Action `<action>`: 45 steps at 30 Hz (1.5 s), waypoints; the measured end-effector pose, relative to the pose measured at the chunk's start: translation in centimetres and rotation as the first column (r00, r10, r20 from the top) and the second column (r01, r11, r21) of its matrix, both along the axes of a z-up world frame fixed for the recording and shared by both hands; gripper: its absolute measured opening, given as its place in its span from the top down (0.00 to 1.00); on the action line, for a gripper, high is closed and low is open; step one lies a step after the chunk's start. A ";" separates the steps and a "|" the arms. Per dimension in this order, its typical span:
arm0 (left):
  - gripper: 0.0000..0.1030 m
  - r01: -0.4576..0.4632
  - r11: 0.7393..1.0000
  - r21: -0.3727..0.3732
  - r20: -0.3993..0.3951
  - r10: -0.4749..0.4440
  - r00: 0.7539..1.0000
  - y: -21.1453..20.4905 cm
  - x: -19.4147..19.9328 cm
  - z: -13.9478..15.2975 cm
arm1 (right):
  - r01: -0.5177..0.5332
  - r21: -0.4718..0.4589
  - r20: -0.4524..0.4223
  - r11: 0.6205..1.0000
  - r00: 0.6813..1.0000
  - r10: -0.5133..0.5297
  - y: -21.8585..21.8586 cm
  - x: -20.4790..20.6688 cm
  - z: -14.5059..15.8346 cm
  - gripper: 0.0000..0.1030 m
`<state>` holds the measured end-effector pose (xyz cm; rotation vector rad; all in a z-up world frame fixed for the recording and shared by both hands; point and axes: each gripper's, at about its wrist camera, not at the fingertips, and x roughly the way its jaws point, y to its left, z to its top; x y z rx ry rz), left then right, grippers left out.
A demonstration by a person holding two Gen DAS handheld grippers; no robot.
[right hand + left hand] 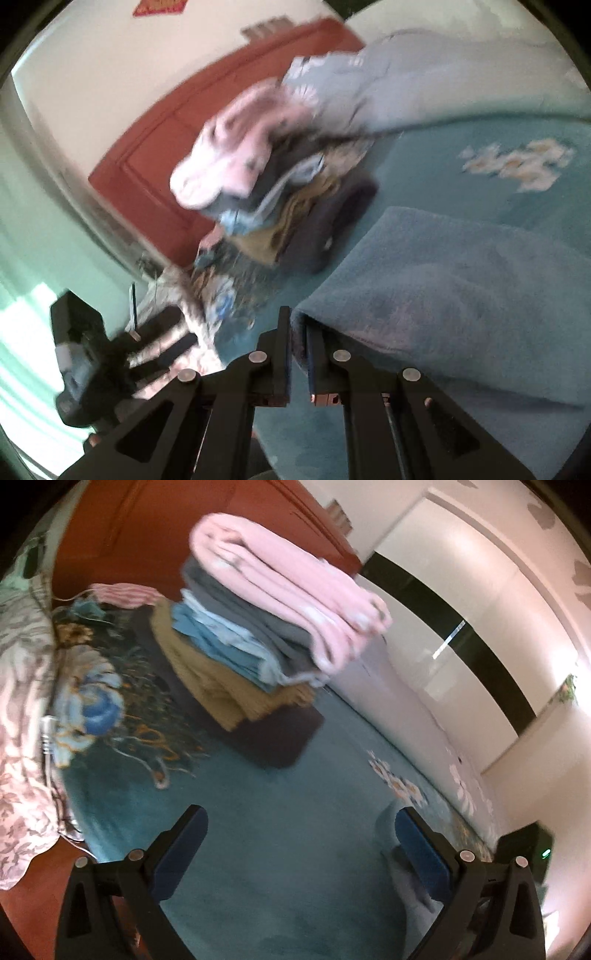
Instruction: Fold clothes
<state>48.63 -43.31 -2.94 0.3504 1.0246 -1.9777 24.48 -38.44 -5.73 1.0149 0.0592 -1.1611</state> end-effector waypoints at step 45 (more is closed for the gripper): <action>0.13 0.172 0.969 0.178 0.260 -0.215 0.941 -0.3 -12.0 -8.3 | 0.611 0.203 -0.363 0.766 0.773 -0.521 13.5 -23.0 -5.2 0.68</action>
